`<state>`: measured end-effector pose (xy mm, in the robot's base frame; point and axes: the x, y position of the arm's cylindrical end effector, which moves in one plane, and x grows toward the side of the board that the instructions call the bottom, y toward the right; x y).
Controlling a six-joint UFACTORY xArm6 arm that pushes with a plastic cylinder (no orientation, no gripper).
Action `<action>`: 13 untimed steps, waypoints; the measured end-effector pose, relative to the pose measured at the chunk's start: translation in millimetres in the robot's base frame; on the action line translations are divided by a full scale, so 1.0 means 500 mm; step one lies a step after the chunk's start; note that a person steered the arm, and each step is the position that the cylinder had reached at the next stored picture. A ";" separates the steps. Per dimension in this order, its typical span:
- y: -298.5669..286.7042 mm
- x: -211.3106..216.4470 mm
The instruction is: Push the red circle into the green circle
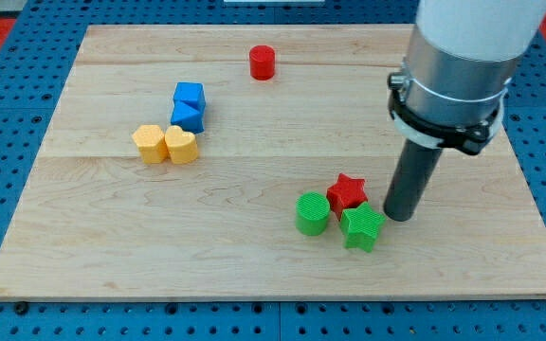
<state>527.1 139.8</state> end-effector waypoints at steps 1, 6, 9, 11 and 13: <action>0.053 0.020; -0.237 -0.593; -0.391 -0.479; -0.430 -0.429; -0.402 -0.297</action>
<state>378.6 -61.0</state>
